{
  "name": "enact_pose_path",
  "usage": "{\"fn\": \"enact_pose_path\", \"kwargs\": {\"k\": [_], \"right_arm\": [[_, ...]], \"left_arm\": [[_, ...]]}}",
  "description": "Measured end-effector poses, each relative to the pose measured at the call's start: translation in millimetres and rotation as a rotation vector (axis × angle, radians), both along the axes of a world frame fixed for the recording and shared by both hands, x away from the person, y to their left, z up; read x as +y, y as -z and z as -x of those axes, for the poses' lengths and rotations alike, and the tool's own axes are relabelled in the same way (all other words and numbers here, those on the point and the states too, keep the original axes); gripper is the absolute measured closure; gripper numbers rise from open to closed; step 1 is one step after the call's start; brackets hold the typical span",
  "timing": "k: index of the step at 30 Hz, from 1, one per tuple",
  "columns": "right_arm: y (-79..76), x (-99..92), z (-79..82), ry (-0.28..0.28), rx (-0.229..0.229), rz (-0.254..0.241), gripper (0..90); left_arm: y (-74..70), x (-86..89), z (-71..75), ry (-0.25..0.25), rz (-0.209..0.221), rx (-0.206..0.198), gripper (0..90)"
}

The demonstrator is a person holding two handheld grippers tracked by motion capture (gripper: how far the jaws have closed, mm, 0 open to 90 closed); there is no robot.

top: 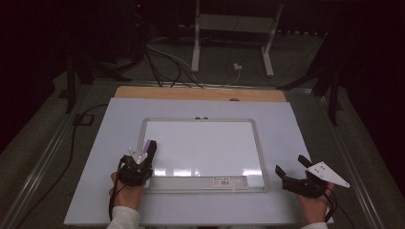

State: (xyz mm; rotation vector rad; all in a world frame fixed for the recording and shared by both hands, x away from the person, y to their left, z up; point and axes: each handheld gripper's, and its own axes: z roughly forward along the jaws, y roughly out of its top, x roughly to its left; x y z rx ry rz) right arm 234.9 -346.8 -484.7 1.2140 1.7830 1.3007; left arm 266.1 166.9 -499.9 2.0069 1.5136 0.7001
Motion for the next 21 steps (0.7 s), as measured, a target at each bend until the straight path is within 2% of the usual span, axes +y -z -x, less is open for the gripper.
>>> {"fn": "enact_pose_path", "kwargs": {"k": [14, 21], "right_arm": [[0.1, 1.8, -0.5, -0.007, 0.000, 0.004, 2.1], [0.3, 3.0, -0.6, -0.008, 0.003, 0.005, 2.1]], "left_arm": [[-2.2, -1.0, 32.3, 0.004, 0.017, 0.017, 62.5], [-3.5, -0.1, 41.2, 0.030, 0.062, 0.032, 59.3]]}}
